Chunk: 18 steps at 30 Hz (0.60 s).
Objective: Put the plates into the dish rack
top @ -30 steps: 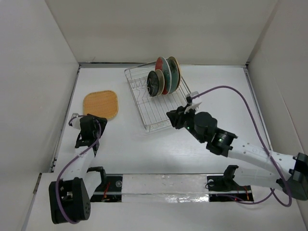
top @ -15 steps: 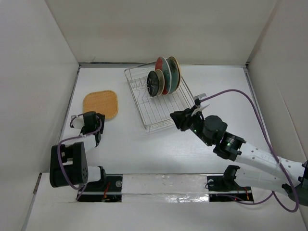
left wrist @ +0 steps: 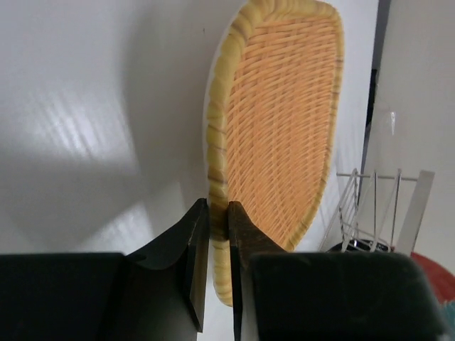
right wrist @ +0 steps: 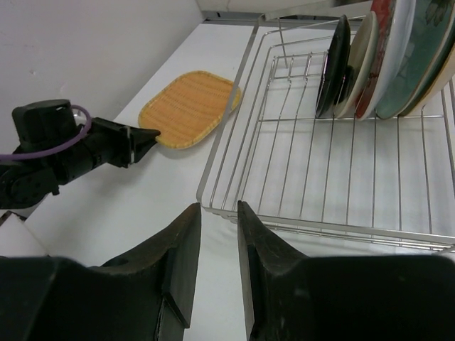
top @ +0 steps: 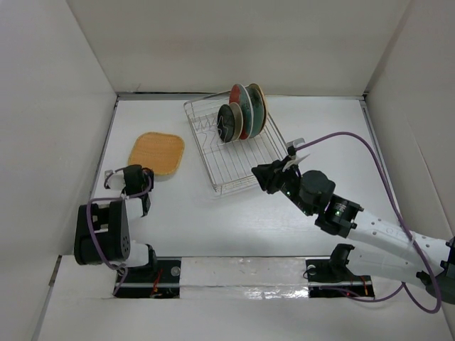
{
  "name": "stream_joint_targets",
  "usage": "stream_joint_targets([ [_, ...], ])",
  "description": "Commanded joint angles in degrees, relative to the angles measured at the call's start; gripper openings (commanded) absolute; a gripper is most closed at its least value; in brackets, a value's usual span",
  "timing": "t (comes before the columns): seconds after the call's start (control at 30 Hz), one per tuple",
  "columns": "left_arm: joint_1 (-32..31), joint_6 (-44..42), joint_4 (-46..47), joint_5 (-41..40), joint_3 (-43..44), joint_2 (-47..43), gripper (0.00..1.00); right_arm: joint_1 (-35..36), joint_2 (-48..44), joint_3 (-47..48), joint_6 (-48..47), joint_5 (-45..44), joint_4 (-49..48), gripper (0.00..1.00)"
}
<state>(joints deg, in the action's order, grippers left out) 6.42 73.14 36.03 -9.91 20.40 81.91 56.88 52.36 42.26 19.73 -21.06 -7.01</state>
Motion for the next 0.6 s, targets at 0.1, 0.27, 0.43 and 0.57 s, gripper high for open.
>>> stream_joint_targets([
  [0.1, 0.0, -4.3, 3.3, -1.0, -6.9, -21.7, 0.00, -0.5, -0.6, 0.7, -0.2, 0.5, -2.0, 0.49],
  [0.27, 0.0, -11.5, -7.4, -1.5, -4.8, -40.4, 0.00, -0.5, 3.4, 3.4, 0.0, 4.5, -3.0, 0.64],
  [0.43, 0.5, -17.3, -16.1, 3.8, -0.1, -54.7, 0.00, -1.5, 9.9, 8.1, 0.2, 9.1, -6.3, 0.80],
  [0.57, -2.0, -19.4, -19.6, 7.8, 1.9, -58.5, 0.00, -2.8, 17.3, 13.4, 1.4, 13.5, -8.1, 0.86],
])
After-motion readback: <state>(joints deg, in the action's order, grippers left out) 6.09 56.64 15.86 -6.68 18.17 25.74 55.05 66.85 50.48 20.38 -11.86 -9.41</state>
